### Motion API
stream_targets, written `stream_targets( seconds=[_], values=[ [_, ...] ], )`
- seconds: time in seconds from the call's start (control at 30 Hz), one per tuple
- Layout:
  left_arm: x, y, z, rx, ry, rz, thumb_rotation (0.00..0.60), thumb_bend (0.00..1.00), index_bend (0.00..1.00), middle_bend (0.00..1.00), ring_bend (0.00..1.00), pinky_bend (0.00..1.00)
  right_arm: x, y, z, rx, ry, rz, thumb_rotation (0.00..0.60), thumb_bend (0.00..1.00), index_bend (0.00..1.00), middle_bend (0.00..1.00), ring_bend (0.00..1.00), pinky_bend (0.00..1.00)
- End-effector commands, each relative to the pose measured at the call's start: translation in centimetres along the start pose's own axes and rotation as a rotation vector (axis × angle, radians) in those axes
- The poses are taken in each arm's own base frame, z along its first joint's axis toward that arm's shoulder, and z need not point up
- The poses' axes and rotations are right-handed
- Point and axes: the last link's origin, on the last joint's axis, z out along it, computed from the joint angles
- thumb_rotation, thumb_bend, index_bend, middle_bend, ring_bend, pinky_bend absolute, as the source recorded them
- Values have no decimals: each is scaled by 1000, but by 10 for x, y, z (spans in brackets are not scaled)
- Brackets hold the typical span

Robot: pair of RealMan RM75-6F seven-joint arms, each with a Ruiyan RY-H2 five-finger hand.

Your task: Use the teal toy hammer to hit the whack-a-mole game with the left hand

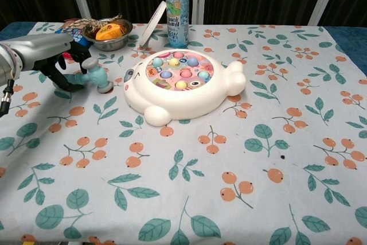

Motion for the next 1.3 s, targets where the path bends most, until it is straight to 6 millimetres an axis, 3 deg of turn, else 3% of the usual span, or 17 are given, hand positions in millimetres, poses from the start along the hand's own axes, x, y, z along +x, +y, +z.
stream_targets(
  seconds=[0.03, 1.1, 1.3],
  values=[
    [-1, 1, 1, 1, 2, 0, 600, 292, 406, 379, 230, 344, 0, 0, 0, 1, -1, 1, 600, 136, 103, 191, 0, 16],
    [-10, 2, 6, -2, 43, 9, 600, 309, 479, 478, 305, 401, -2, 2, 1, -9, -12, 3, 600, 136, 103, 193, 0, 14],
    [-12, 1, 6, -6, 40, 3, 600, 386, 501, 496, 321, 408, -2, 3, 0, -12, -12, 3, 600, 136, 103, 196, 0, 14]
  ],
)
